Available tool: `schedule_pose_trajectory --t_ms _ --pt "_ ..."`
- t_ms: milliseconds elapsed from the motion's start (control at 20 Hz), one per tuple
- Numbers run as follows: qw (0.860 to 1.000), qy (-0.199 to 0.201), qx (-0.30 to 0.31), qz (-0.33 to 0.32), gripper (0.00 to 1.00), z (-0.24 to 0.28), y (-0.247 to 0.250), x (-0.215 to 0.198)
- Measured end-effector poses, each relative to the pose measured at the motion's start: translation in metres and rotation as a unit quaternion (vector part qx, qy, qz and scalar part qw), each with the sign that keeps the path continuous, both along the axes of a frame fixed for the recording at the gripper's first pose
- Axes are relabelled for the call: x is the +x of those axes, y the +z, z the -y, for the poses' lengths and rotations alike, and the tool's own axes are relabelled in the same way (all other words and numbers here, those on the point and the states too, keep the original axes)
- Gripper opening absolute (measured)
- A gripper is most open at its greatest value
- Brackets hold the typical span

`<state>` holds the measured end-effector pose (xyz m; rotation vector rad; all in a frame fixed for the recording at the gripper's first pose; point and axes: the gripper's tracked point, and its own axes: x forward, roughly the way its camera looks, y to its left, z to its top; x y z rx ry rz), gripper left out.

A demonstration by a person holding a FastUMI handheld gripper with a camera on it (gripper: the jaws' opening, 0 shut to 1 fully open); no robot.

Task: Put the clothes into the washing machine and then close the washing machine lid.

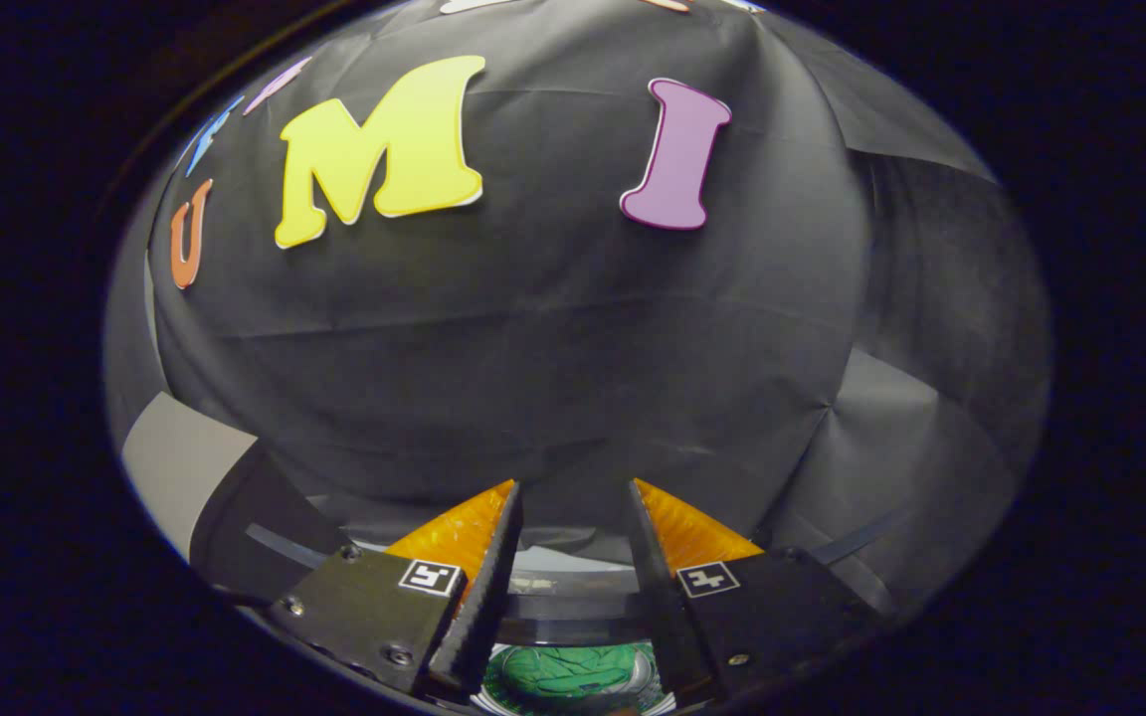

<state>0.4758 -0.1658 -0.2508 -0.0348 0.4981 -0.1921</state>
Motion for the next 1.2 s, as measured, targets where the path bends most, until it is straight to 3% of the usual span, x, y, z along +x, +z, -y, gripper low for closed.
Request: schedule_pose_trajectory --t_ms 150,800,1050,1200 --pt "1.000 -0.001 -0.004 0.028 0.65 -0.001 -0.001 -0.009" --pt "1.000 0.002 0.000 0.024 0.66 -0.010 -0.010 -0.059" --pt "1.000 -0.010 -0.001 0.014 0.79 -0.006 -0.019 -0.088" --pt "1.000 -0.013 -0.001 -0.001 0.79 -0.008 -0.029 -0.106"
